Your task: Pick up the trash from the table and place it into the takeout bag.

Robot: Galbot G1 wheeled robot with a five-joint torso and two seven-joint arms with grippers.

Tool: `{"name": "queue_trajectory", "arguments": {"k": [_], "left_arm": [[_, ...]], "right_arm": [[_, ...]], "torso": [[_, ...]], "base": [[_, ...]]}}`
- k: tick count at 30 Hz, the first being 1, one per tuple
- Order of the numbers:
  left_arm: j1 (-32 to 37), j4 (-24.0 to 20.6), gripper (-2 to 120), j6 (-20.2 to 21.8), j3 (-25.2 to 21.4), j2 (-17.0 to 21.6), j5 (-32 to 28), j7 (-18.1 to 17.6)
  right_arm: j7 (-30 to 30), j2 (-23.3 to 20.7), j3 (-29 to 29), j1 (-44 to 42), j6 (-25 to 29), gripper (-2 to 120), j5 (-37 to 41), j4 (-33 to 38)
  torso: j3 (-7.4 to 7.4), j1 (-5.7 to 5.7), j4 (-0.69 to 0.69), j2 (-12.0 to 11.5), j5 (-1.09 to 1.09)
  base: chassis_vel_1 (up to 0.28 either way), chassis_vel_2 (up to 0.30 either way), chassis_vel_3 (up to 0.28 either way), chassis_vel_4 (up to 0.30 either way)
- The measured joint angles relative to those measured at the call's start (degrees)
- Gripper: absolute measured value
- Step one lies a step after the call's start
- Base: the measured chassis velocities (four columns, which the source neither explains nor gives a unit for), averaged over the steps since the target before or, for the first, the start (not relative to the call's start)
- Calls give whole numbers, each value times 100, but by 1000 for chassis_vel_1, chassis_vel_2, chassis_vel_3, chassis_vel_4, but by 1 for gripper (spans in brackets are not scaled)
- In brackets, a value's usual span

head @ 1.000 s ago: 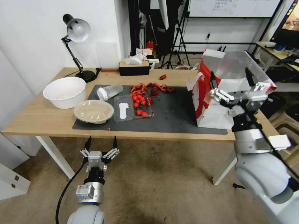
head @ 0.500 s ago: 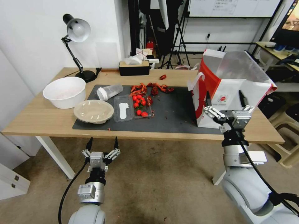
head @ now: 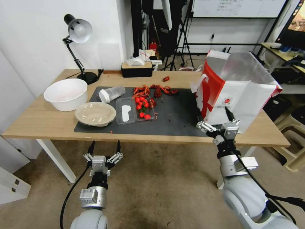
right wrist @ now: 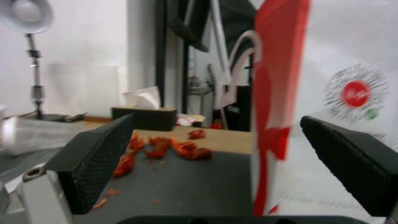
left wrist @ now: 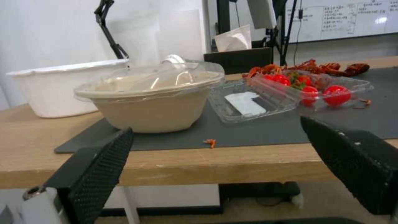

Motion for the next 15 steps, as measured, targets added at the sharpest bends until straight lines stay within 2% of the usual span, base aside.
{"name": "queue_trajectory", "arguments": {"k": [3,7,15], "left_arm": [[0,3,100,-4,2,0,3,0],[3,15,100,-20,5,0,5,0],[11,20,100,-34,10,0,23,1]], "right_arm": [[-155,47,-23,-64,143,100,-70,-91],[-219,154,-41,-246,595,100,-423,-342],[25,377,-27,-714,1155,100,-964,-584]], "torso": [[0,0,0,0,-1],[0,0,0,0,-1],[0,0,0,0,-1]], "base": [[0,0,0,0],[0,0,0,0],[0,0,0,0]]}}
